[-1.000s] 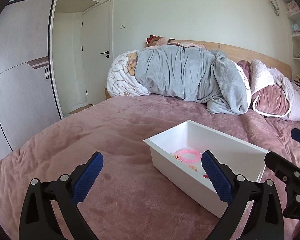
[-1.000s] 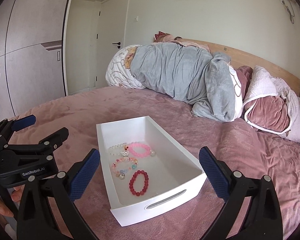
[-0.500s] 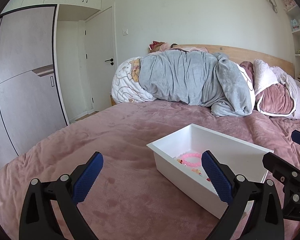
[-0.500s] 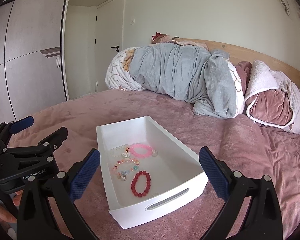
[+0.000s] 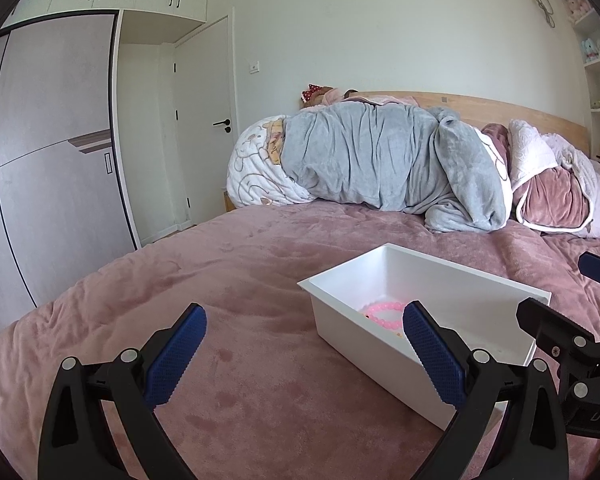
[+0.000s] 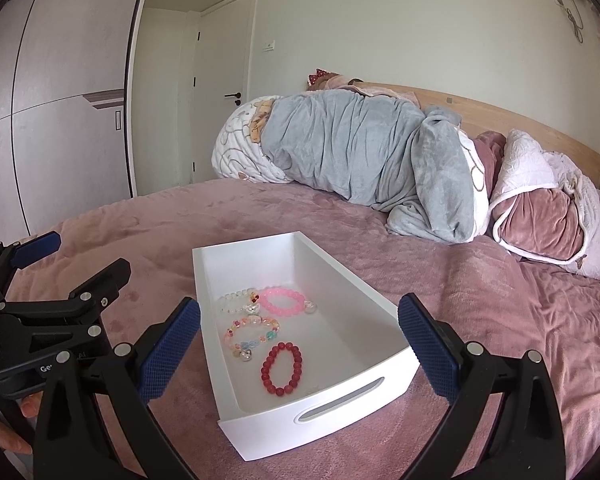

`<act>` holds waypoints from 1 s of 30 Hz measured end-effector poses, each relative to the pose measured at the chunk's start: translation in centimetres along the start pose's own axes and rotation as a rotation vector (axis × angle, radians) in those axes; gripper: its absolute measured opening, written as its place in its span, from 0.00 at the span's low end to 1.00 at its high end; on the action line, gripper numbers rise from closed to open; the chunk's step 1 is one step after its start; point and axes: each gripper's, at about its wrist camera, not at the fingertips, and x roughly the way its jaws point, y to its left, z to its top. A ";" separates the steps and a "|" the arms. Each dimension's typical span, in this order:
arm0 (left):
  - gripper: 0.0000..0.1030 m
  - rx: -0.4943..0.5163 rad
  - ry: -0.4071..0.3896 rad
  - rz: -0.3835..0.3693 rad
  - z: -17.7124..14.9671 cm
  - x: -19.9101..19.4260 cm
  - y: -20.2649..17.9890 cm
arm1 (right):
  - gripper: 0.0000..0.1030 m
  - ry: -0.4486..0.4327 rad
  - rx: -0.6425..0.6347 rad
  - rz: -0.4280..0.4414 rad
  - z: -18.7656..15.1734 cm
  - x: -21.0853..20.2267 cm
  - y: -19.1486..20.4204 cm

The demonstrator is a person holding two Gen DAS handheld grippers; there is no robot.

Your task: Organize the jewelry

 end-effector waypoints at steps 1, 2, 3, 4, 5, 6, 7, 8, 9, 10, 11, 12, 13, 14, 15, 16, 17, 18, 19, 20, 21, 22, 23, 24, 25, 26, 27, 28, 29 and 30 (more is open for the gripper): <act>0.97 -0.001 0.001 0.000 0.0 0.0 0.0 | 0.95 -0.001 -0.003 -0.003 0.0 0.0 0.1; 0.97 -0.001 -0.002 -0.002 0.0 0.0 0.0 | 0.95 0.000 -0.005 -0.002 0.1 0.1 0.1; 0.97 -0.004 -0.005 -0.004 0.0 -0.1 0.0 | 0.95 0.000 -0.005 -0.001 0.1 0.1 0.2; 0.97 -0.004 -0.010 -0.001 -0.1 -0.2 0.0 | 0.95 0.001 -0.005 -0.001 0.1 0.1 0.2; 0.97 -0.003 -0.012 -0.001 -0.2 -0.2 -0.1 | 0.95 0.002 -0.005 -0.001 0.1 0.1 0.2; 0.97 -0.003 -0.010 -0.006 -0.2 -0.2 -0.1 | 0.95 0.003 -0.005 -0.002 0.1 0.1 0.2; 0.97 -0.002 -0.008 -0.005 -0.2 -0.3 -0.1 | 0.95 0.002 -0.003 -0.003 0.1 0.1 0.1; 0.97 -0.004 -0.007 -0.009 -0.2 -0.3 0.0 | 0.95 0.003 -0.002 -0.003 0.1 0.1 0.1; 0.97 -0.008 -0.007 -0.013 -0.2 -0.3 0.0 | 0.95 0.004 0.001 -0.003 0.1 0.1 0.0; 0.97 -0.012 -0.010 -0.017 -0.2 -0.4 0.1 | 0.95 0.006 0.004 -0.004 0.1 0.2 0.0; 0.97 -0.015 -0.013 -0.020 -0.1 -0.4 0.1 | 0.95 0.009 0.009 -0.003 0.1 0.2 -0.2; 0.97 -0.016 -0.013 -0.024 -0.1 -0.5 0.1 | 0.95 0.011 0.015 -0.003 0.1 0.3 -0.2; 0.97 -0.016 -0.013 -0.026 -0.1 -0.5 0.1 | 0.95 0.012 0.019 -0.005 0.0 0.3 -0.3; 0.97 -0.015 -0.014 -0.026 -0.1 -0.5 0.2 | 0.95 0.012 0.021 -0.005 0.0 0.3 -0.4; 0.97 -0.016 -0.014 -0.025 -0.1 -0.5 0.2 | 0.95 0.011 0.021 -0.006 0.0 0.2 -0.4; 0.97 -0.015 -0.013 -0.024 -0.1 -0.5 0.1 | 0.95 0.009 0.020 -0.009 0.0 0.2 -0.4; 0.97 -0.014 -0.010 -0.024 -0.1 -0.5 0.1 | 0.95 0.009 0.020 -0.010 0.0 0.2 -0.5; 0.97 -0.016 -0.011 -0.025 -0.1 -0.5 0.1 | 0.95 0.010 0.020 -0.010 0.0 0.3 -0.5; 0.97 -0.017 -0.012 -0.024 0.0 -0.5 0.1 | 0.95 0.011 0.020 -0.012 0.0 0.3 -0.4; 0.97 -0.019 -0.010 -0.025 0.0 -0.4 0.1 | 0.95 0.011 0.020 -0.014 0.0 0.3 -0.4; 0.97 -0.022 -0.007 -0.025 0.0 -0.4 0.1 | 0.95 0.014 0.019 -0.013 0.0 0.3 -0.5; 0.97 -0.025 -0.005 -0.027 0.0 -0.3 0.1 | 0.95 0.016 0.020 -0.013 0.0 0.4 -0.5; 0.97 -0.029 -0.003 -0.030 -0.1 -0.3 0.2 | 0.95 0.019 0.020 -0.014 0.0 0.4 -0.5; 0.97 -0.032 -0.001 -0.032 -0.1 -0.2 0.3 | 0.95 0.021 0.021 -0.015 0.0 0.5 -0.6; 0.97 -0.035 -0.001 -0.034 -0.1 -0.2 0.3 | 0.95 0.022 0.021 -0.015 -0.1 0.5 -0.6; 0.97 -0.037 -0.001 -0.036 -0.1 -0.2 0.4 | 0.95 0.021 0.021 -0.016 -0.1 0.4 -0.6; 0.97 -0.037 -0.001 -0.036 -0.1 -0.2 0.4 | 0.95 0.023 0.021 -0.016 -0.1 0.5 -0.6; 0.97 -0.040 0.001 -0.036 -0.1 -0.2 0.4 | 0.95 0.024 0.021 -0.016 -0.1 0.5 -0.6; 0.97 -0.042 -0.002 -0.034 -0.1 -0.2 0.4 | 0.95 0.024 0.022 -0.017 -0.1 0.5 -0.6; 0.97 -0.044 -0.003 -0.032 -0.2 -0.2 0.4 | 0.95 0.025 0.023 -0.017 -0.1 0.5 -0.7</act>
